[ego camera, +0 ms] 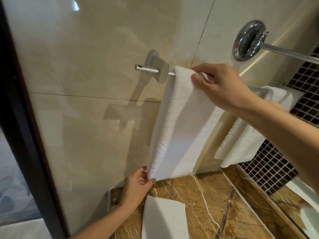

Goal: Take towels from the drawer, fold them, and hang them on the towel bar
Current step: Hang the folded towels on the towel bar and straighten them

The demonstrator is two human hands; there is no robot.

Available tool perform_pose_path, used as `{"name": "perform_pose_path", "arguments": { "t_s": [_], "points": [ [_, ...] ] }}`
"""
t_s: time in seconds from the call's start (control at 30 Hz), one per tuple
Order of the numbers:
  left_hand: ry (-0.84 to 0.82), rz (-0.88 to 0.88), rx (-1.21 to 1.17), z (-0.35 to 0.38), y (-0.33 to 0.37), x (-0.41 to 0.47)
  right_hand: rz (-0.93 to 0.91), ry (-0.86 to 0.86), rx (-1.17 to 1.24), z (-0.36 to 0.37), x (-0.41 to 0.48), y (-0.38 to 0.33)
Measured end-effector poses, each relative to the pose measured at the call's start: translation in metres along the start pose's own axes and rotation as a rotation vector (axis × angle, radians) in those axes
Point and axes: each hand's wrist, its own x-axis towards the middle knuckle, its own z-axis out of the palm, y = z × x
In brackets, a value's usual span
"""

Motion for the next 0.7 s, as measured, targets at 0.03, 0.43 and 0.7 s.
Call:
{"name": "perform_pose_path", "arguments": {
  "t_s": [0.03,0.43,0.7],
  "points": [
    [-0.016,-0.001,0.028,0.0003,0.0009,-0.0004,0.0,0.001,-0.001,0.0001,0.0001,0.0003],
    [-0.009,0.014,0.15,0.0034,-0.0016,-0.0041,-0.022,-0.02,0.008,-0.0014,0.0007,-0.0009],
    [-0.012,-0.006,0.142,0.0023,-0.0011,-0.0031,-0.004,-0.107,0.067,-0.0028,0.0088,0.0015]
  ]
}}
